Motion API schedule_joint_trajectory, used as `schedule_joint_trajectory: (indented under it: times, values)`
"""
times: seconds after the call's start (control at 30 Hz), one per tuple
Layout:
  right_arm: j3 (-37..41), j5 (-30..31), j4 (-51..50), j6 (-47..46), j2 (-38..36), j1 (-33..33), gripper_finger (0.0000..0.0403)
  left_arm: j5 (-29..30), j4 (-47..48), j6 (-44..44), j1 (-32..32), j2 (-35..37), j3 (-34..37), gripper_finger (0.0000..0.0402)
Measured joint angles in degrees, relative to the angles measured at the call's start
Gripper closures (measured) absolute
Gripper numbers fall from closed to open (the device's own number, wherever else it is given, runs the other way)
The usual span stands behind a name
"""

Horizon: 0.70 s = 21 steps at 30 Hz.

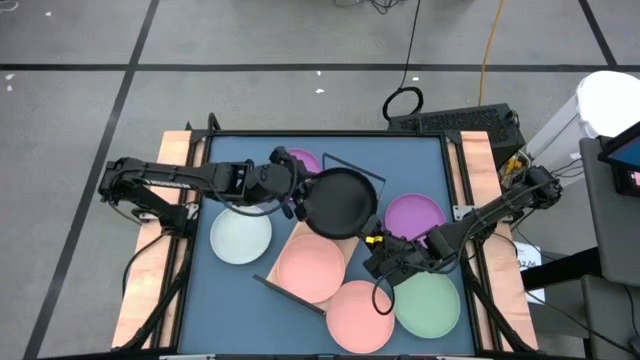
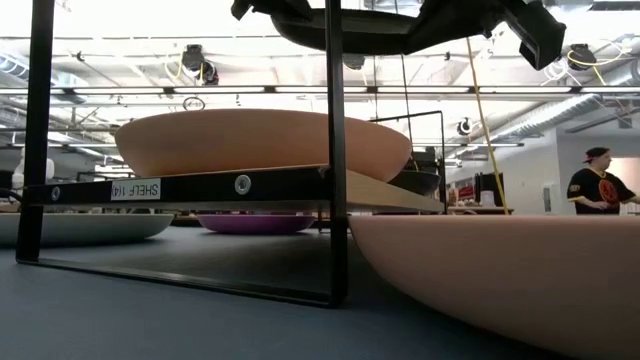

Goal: Place and stack plates onto a shelf
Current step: Stack the black plate on top of the black plate on the shelf

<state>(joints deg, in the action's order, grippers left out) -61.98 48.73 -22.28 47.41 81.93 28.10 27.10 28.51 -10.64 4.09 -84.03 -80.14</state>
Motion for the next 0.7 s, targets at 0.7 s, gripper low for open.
schedule_joint_trajectory:
  times: [0.7]
  values:
    - [0.0,-4.7,0.4,-12.2,-0.2,0.0,0.0403,4.5,6.9,6.7,2.1,3.7,0.0,0.0193]
